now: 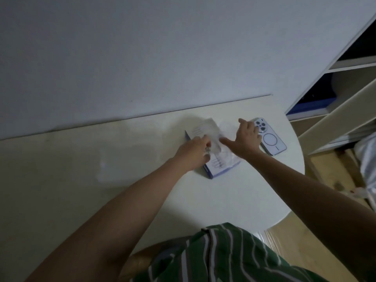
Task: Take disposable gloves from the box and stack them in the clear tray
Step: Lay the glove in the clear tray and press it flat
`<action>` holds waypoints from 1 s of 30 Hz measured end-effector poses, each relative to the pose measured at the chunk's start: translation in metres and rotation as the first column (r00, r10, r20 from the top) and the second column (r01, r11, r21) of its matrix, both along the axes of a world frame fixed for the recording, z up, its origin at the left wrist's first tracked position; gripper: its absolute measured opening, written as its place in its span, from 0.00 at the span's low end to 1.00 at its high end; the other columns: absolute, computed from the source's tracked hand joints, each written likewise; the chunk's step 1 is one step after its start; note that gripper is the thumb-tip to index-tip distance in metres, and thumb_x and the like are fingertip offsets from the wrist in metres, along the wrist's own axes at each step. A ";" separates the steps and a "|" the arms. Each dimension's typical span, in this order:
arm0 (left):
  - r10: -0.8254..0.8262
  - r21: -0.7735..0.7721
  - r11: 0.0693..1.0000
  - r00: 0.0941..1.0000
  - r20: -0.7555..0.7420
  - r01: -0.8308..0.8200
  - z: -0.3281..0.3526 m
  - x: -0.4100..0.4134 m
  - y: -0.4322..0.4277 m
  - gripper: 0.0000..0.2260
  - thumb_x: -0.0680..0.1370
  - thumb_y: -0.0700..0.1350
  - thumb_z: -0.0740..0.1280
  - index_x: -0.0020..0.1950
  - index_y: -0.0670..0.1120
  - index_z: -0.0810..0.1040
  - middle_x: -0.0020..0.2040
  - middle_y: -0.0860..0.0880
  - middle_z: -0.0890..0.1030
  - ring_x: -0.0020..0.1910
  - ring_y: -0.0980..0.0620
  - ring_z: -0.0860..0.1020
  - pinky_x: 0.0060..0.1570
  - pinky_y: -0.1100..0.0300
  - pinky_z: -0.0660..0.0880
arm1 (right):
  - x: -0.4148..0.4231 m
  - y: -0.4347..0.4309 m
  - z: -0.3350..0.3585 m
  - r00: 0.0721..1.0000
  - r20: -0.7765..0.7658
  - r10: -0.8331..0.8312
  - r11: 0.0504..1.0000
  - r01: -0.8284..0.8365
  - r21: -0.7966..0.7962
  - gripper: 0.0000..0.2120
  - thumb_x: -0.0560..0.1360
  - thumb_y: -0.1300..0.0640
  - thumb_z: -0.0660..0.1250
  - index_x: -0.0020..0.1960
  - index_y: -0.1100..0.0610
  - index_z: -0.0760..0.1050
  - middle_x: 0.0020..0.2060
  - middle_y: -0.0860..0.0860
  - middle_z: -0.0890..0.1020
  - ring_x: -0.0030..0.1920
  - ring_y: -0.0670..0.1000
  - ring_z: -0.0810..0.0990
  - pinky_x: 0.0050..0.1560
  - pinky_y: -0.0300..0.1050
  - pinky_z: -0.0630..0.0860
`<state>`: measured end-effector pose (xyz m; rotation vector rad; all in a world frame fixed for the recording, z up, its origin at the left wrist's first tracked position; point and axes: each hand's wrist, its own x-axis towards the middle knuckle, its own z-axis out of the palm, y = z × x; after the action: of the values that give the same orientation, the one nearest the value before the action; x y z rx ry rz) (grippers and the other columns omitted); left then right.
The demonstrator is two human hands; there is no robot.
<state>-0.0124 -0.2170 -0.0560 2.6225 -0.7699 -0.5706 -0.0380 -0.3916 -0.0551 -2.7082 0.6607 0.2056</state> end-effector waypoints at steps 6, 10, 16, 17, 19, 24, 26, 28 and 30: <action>-0.029 0.137 0.989 0.991 -0.128 0.047 -0.025 -0.010 -0.017 0.24 0.78 0.48 0.67 0.70 0.41 0.65 0.68 0.44 0.63 0.57 0.42 0.76 0.55 0.50 0.74 | -0.012 -0.025 -0.011 0.984 -0.039 -0.173 0.741 0.156 0.653 0.09 0.73 0.55 0.71 0.43 0.61 0.76 0.38 0.56 0.78 0.41 0.54 0.75 0.38 0.43 0.71; 0.002 0.120 0.993 0.992 -0.124 0.013 -0.029 -0.012 -0.017 0.23 0.78 0.48 0.67 0.69 0.42 0.66 0.69 0.44 0.64 0.58 0.42 0.75 0.54 0.52 0.73 | -0.003 -0.028 0.008 0.941 0.180 -0.286 0.479 -0.023 0.878 0.06 0.73 0.60 0.63 0.39 0.59 0.77 0.38 0.57 0.81 0.40 0.54 0.76 0.39 0.44 0.72; 0.143 -0.015 0.989 0.987 -0.071 -0.145 -0.019 -0.008 -0.016 0.23 0.76 0.51 0.69 0.65 0.44 0.67 0.65 0.45 0.69 0.57 0.45 0.75 0.51 0.55 0.72 | 0.005 -0.029 0.022 0.954 0.187 -0.233 0.461 -0.061 0.885 0.04 0.75 0.61 0.63 0.45 0.62 0.75 0.36 0.55 0.83 0.30 0.50 0.80 0.30 0.42 0.77; 0.176 -0.087 0.980 0.984 -0.010 -0.177 -0.015 -0.008 -0.014 0.26 0.74 0.51 0.71 0.65 0.44 0.65 0.64 0.45 0.68 0.57 0.46 0.75 0.50 0.55 0.73 | 0.003 -0.029 0.020 0.971 0.142 -0.194 0.501 -0.027 0.865 0.04 0.76 0.61 0.65 0.47 0.63 0.75 0.37 0.56 0.83 0.30 0.49 0.81 0.29 0.42 0.77; 0.150 -0.204 0.971 0.981 0.120 -0.123 -0.009 -0.008 -0.010 0.35 0.68 0.53 0.76 0.65 0.43 0.61 0.63 0.46 0.63 0.59 0.47 0.71 0.53 0.55 0.73 | 0.002 -0.025 0.016 0.979 0.055 -0.197 0.502 0.052 0.863 0.07 0.76 0.62 0.66 0.51 0.65 0.74 0.38 0.58 0.82 0.30 0.50 0.82 0.32 0.43 0.80; 0.010 -0.307 0.952 1.000 0.006 -0.008 0.000 -0.016 -0.003 0.50 0.61 0.64 0.77 0.72 0.49 0.53 0.68 0.52 0.57 0.68 0.50 0.60 0.68 0.58 0.62 | 0.013 0.006 0.025 0.986 0.014 -0.168 0.410 0.057 0.910 0.08 0.76 0.60 0.67 0.53 0.63 0.74 0.44 0.61 0.82 0.37 0.55 0.85 0.40 0.48 0.83; 0.117 -0.428 0.893 0.990 -0.082 -0.141 0.004 -0.019 0.003 0.48 0.64 0.62 0.77 0.73 0.50 0.53 0.69 0.54 0.57 0.69 0.53 0.62 0.65 0.60 0.64 | 0.020 0.023 0.032 0.988 0.051 -0.144 0.384 0.009 0.923 0.10 0.76 0.58 0.68 0.54 0.63 0.74 0.45 0.61 0.83 0.40 0.57 0.85 0.41 0.48 0.83; 0.253 -0.515 0.816 0.963 -0.092 -0.263 0.011 -0.016 0.012 0.38 0.68 0.56 0.77 0.71 0.46 0.61 0.67 0.49 0.63 0.64 0.54 0.68 0.58 0.64 0.69 | 0.026 0.039 0.039 0.991 0.067 -0.112 0.332 -0.026 0.943 0.15 0.77 0.52 0.67 0.55 0.64 0.74 0.46 0.62 0.83 0.41 0.58 0.85 0.40 0.47 0.82; 0.377 -0.551 0.759 0.924 -0.061 -0.347 0.021 -0.008 0.032 0.21 0.75 0.49 0.72 0.64 0.43 0.72 0.61 0.46 0.73 0.55 0.51 0.75 0.51 0.60 0.74 | 0.031 0.057 0.045 0.998 0.061 -0.026 0.309 -0.050 0.950 0.21 0.79 0.45 0.62 0.57 0.63 0.75 0.47 0.62 0.83 0.44 0.59 0.85 0.43 0.48 0.82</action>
<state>-0.0206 -0.1854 -0.0348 2.1521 -0.3412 -0.1286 -0.0069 -0.3349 -0.0100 -1.4978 0.2958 0.3680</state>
